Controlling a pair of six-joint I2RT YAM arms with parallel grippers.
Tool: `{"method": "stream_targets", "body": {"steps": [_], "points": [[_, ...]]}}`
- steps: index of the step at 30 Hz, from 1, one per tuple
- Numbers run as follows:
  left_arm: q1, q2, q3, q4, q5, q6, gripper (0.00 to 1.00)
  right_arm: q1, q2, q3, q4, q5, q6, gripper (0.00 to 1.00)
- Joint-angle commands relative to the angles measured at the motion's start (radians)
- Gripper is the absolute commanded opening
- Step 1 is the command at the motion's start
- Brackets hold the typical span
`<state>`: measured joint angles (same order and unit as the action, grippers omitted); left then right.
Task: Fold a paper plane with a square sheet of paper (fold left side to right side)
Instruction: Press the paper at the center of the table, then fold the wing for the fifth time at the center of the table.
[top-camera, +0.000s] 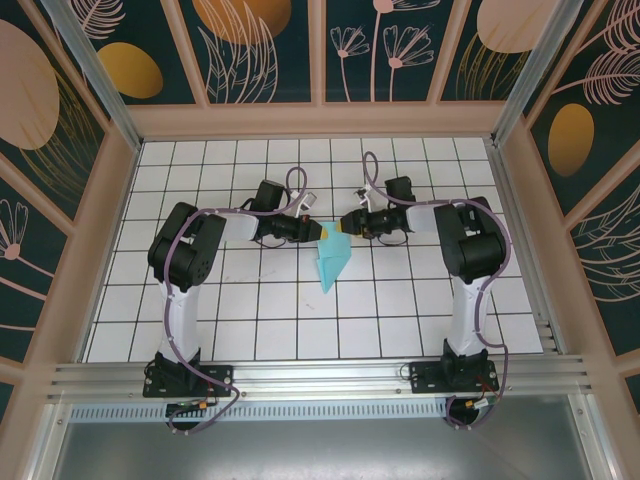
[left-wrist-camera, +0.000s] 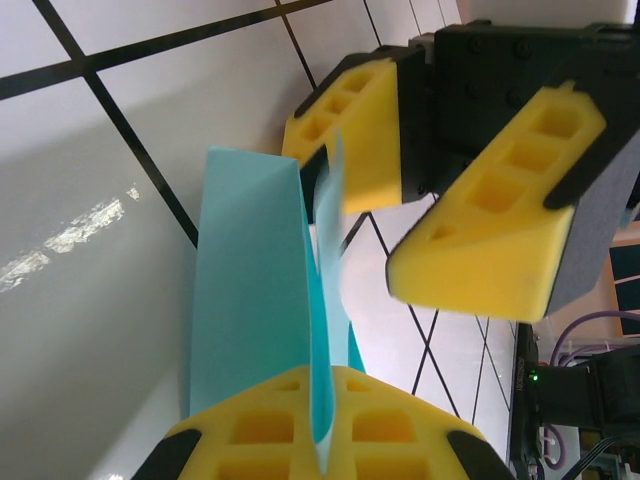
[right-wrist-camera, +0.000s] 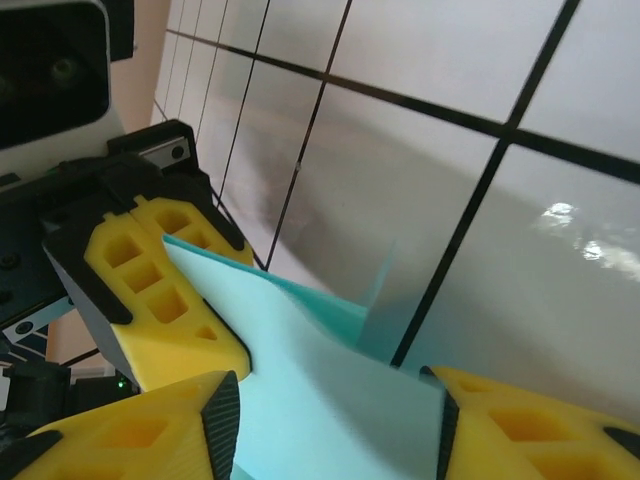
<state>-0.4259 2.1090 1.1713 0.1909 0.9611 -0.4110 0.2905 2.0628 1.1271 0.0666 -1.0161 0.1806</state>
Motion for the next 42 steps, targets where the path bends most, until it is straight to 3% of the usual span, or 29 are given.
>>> {"method": "stream_targets", "body": {"steps": [1, 10, 16, 18, 21, 24, 31, 36, 42], "points": [[-0.001, 0.011, -0.009, 0.02, 0.016, 0.031, 0.02, 0.004, -0.001, -0.006, -0.019, -0.037, -0.025, 0.49], [-0.001, 0.016, -0.01, 0.019, 0.01, 0.034, 0.02, -0.022, -0.054, -0.074, -0.019, -0.037, -0.035, 0.42], [-0.001, 0.02, -0.009, 0.021, 0.012, 0.032, 0.04, -0.018, -0.061, -0.08, -0.036, -0.053, -0.048, 0.27], [-0.001, 0.014, -0.01, 0.018, 0.003, 0.033, 0.09, -0.02, -0.065, -0.077, -0.043, -0.047, -0.047, 0.18], [0.005, -0.012, -0.011, -0.004, -0.054, 0.038, 0.35, -0.019, -0.076, -0.075, -0.059, -0.036, -0.035, 0.09], [0.017, -0.066, -0.019, -0.013, -0.103, 0.026, 0.41, -0.02, -0.104, -0.091, -0.076, -0.014, -0.016, 0.04], [0.041, -0.259, -0.05, -0.088, -0.265, 0.042, 0.51, -0.009, -0.174, -0.15, -0.078, 0.04, 0.075, 0.02], [0.031, -0.433, -0.11, -0.182, -0.387, 0.065, 0.48, -0.001, -0.213, -0.165, -0.069, 0.076, 0.144, 0.02], [-0.138, -0.594, -0.233, -0.26, -0.496, 0.023, 0.49, 0.02, -0.24, -0.152, -0.094, 0.115, 0.201, 0.03]]}}
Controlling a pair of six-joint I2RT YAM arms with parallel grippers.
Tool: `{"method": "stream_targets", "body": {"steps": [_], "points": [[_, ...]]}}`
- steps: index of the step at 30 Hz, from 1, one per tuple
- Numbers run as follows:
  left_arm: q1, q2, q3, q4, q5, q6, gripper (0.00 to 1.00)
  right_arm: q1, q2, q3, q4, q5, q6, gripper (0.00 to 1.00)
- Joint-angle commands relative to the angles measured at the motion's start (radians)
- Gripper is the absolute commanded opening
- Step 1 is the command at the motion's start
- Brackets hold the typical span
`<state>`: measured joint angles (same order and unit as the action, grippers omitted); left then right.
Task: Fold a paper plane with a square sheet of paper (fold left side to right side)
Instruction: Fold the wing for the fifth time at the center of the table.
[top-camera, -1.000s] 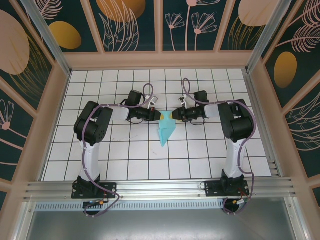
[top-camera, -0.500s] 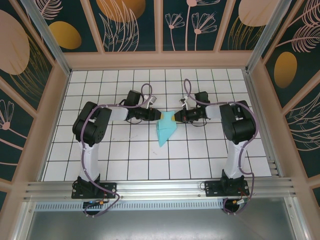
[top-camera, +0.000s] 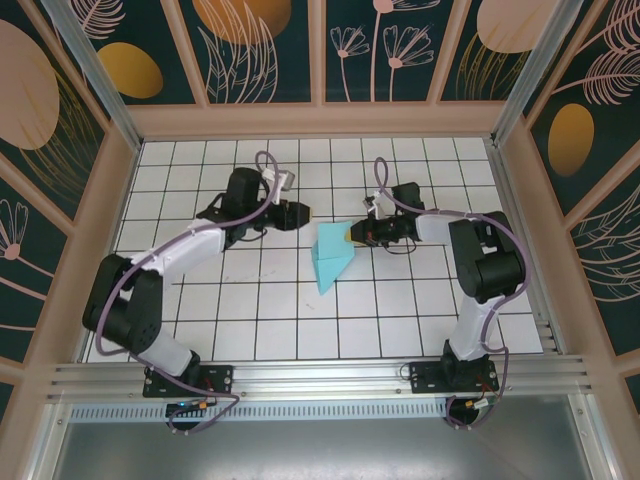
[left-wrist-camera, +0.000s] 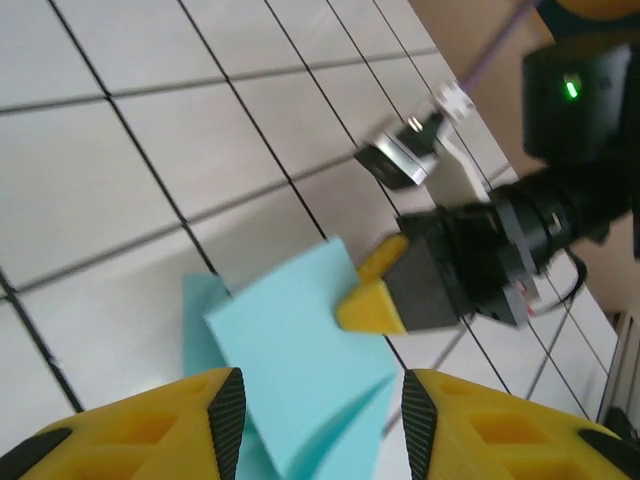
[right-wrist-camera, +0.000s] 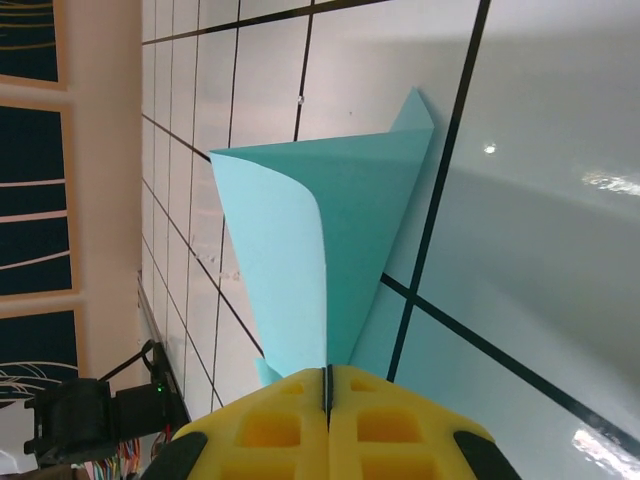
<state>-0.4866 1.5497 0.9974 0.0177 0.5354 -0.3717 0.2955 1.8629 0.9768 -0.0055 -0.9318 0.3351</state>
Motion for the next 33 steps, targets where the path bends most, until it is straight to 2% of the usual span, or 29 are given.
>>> {"method": "stream_targets", "body": {"steps": [1, 4, 8, 17, 27, 33], "points": [[-0.114, -0.048, -0.084, -0.078, -0.084, -0.043, 0.49, 0.017, -0.043, -0.003, -0.026, 0.035, 0.056, 0.03], [-0.206, -0.063, -0.122, -0.068, -0.134, -0.109, 0.5, 0.024, -0.043, 0.007, -0.039, 0.05, 0.083, 0.03], [-0.282, -0.024, -0.119, -0.073, -0.181, -0.146, 0.51, 0.041, -0.043, 0.022, -0.054, 0.07, 0.105, 0.03], [-0.355, 0.115, -0.031, -0.183, -0.326, -0.111, 0.54, 0.063, -0.035, 0.045, -0.08, 0.111, 0.149, 0.03], [-0.408, 0.185, 0.016, -0.224, -0.462, -0.084, 0.64, 0.071, -0.02, 0.071, -0.1, 0.129, 0.166, 0.03], [-0.452, 0.236, 0.063, -0.284, -0.593, -0.074, 0.65, 0.079, -0.017, 0.08, -0.104, 0.129, 0.191, 0.03]]}}
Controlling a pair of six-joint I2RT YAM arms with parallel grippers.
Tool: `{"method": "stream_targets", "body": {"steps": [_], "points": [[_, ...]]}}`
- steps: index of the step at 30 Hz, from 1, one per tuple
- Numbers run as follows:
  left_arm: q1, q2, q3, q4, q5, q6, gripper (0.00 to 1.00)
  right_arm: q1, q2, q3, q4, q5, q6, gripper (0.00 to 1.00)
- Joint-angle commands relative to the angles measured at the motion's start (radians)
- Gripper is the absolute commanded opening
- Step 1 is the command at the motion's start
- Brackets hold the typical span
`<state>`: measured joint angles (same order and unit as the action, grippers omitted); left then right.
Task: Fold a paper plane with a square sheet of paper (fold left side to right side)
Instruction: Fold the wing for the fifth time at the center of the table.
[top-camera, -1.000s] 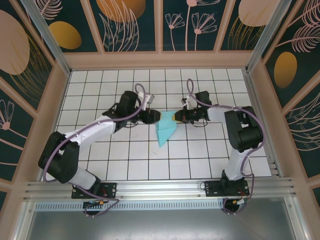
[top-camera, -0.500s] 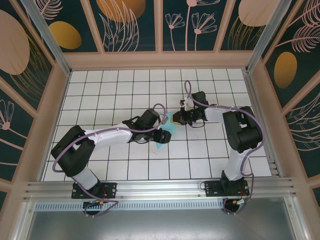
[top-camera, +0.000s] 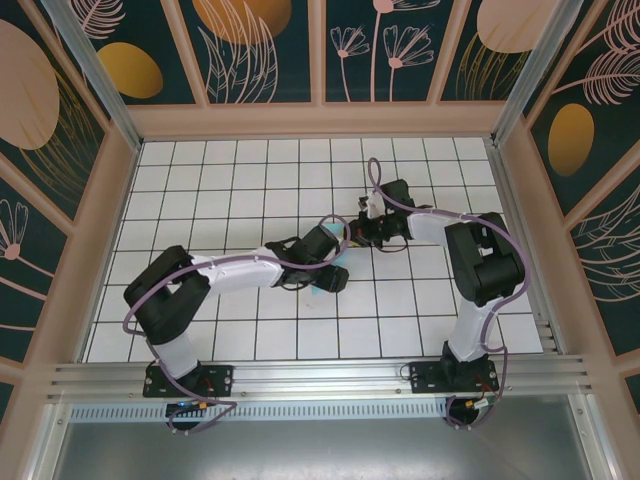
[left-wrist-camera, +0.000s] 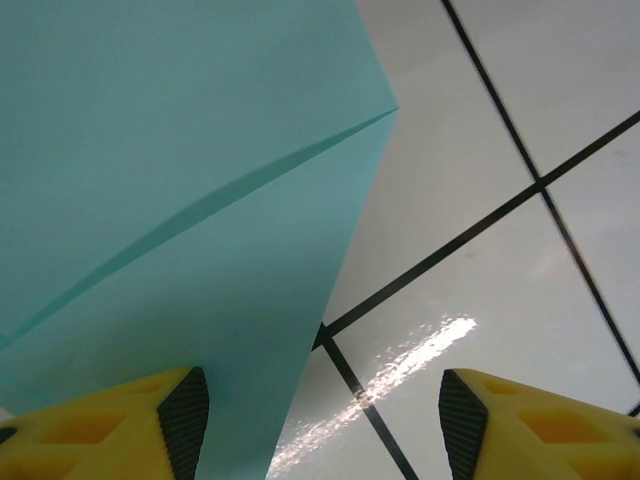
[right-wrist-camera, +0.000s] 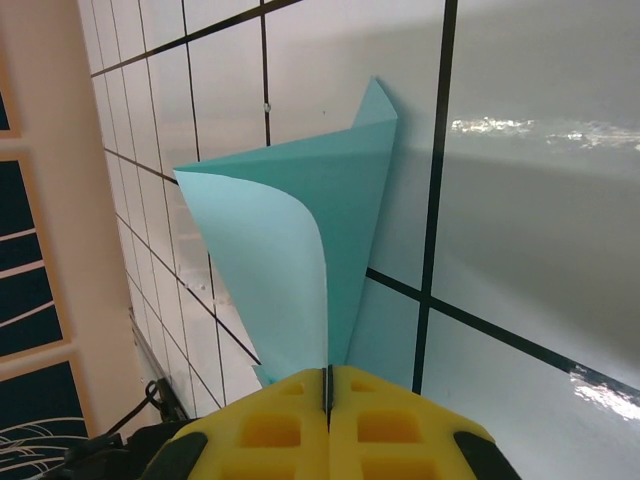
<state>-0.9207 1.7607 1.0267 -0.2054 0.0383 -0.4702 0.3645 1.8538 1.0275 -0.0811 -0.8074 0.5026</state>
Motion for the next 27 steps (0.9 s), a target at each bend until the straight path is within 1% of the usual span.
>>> {"method": "stream_targets", "body": {"steps": [1, 5, 10, 19, 27], "points": [[-0.025, 0.032, 0.041, -0.07, -0.123, 0.024, 0.65, 0.012, -0.007, 0.031, -0.031, 0.005, 0.025, 0.03], [-0.069, 0.052, 0.074, -0.116, -0.26, 0.018, 0.66, 0.017, -0.003, 0.034, -0.035, 0.006, 0.031, 0.03], [-0.088, 0.067, 0.085, -0.14, -0.334, 0.007, 0.64, 0.024, 0.001, 0.038, -0.039, 0.01, 0.036, 0.03], [-0.094, 0.1, 0.076, -0.15, -0.365, -0.007, 0.58, 0.028, 0.011, 0.045, -0.045, 0.015, 0.039, 0.03], [-0.095, 0.102, 0.072, -0.135, -0.346, -0.01, 0.49, 0.032, 0.021, 0.051, -0.056, 0.021, 0.031, 0.03]]}}
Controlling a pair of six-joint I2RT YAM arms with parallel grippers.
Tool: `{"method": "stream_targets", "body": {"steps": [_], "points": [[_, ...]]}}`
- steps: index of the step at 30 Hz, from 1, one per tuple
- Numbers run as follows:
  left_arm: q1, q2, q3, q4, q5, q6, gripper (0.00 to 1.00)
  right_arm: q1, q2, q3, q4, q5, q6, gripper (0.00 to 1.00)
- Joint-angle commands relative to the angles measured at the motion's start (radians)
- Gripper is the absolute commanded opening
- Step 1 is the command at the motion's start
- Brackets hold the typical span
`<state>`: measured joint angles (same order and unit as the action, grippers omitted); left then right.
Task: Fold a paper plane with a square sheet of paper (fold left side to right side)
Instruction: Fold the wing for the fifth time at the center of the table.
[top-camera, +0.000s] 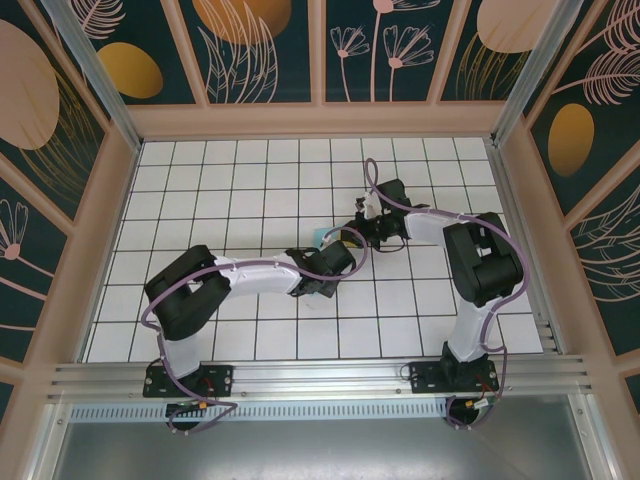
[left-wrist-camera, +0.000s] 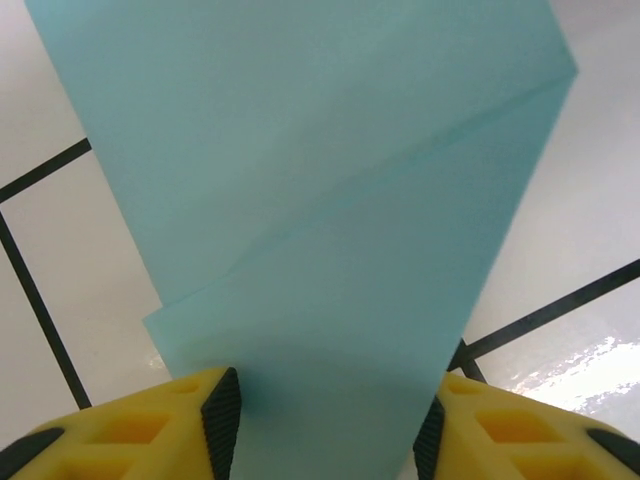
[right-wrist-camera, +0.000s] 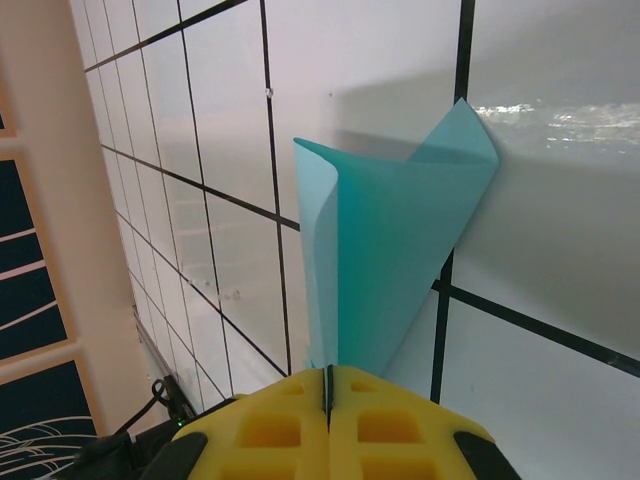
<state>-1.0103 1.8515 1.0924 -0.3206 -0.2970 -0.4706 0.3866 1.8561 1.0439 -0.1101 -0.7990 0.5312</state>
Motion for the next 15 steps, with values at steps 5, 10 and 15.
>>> {"method": "stream_targets", "body": {"steps": [5, 10, 15], "points": [[-0.005, 0.01, 0.004, -0.017, -0.004, -0.011, 0.42, 0.01, 0.022, 0.036, -0.036, 0.02, -0.005, 0.04], [-0.005, 0.003, 0.0, -0.003, 0.019, -0.007, 0.35, 0.008, 0.025, 0.041, -0.047, 0.027, -0.014, 0.05], [-0.004, -0.008, 0.003, 0.016, 0.062, 0.001, 0.29, 0.008, 0.026, 0.055, -0.081, 0.041, -0.044, 0.11]]}}
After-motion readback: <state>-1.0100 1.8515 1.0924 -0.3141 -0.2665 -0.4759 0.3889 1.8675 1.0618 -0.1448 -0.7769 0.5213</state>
